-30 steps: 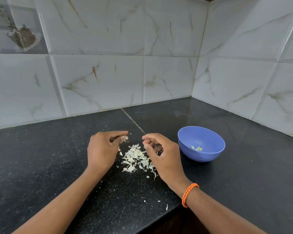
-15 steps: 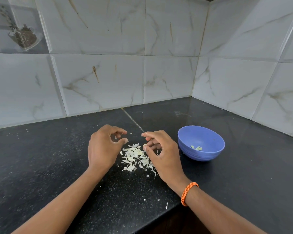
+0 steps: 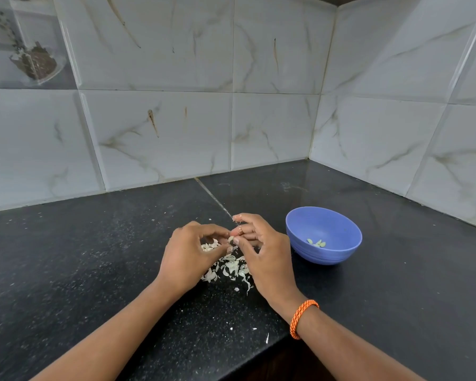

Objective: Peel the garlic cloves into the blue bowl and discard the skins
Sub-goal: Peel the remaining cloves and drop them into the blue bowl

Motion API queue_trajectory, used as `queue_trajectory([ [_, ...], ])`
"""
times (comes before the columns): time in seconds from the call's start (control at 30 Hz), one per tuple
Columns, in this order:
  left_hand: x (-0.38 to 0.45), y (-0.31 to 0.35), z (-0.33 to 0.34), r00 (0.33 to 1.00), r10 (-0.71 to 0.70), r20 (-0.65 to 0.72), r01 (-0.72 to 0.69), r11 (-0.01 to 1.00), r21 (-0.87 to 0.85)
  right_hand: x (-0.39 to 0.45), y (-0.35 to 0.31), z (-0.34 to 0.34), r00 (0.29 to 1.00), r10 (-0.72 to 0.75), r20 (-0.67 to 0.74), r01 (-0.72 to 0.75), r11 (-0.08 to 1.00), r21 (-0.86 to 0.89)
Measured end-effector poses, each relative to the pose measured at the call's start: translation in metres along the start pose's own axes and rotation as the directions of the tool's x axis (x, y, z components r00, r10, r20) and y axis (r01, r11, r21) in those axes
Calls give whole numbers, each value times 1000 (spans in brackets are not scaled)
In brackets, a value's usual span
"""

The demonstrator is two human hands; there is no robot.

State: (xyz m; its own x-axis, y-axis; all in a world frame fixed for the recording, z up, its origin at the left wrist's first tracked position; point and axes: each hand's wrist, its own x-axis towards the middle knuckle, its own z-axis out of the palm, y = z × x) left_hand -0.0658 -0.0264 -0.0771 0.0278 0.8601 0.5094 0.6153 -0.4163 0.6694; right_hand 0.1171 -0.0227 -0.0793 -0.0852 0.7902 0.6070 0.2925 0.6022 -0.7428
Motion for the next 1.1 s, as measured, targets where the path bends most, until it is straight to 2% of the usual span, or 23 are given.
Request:
queue_trajectory([
  [0.23,-1,-2,2,997,-16,-76,17,1000,5,-1,-1,0,1000,-16,-13,15,998,-56],
  [0.37,-3,-1,3,996,5,-88,7,991,131,-3,-1,2,993,-122,10,122,980,-158],
  [0.47,-5,2,2,994,51,-93,-30,976,216,-2,0,4,979,-196,53,202,966,-162],
  [0.63,-6,6,0,990,114,-77,-84,945,317,-3,4,8,969,-226,101,241,954,-178],
  [0.87,-8,11,2,991,135,6,-130,936,329,0,-2,2,978,-204,52,209,964,-162],
  [1.0,-5,11,-3,985,158,-72,-123,928,351,19,-19,-20,974,-225,34,228,955,-188],
  [1.1,-6,9,-4,980,149,-133,-92,928,360,45,-21,-48,988,-149,29,151,944,-293],
])
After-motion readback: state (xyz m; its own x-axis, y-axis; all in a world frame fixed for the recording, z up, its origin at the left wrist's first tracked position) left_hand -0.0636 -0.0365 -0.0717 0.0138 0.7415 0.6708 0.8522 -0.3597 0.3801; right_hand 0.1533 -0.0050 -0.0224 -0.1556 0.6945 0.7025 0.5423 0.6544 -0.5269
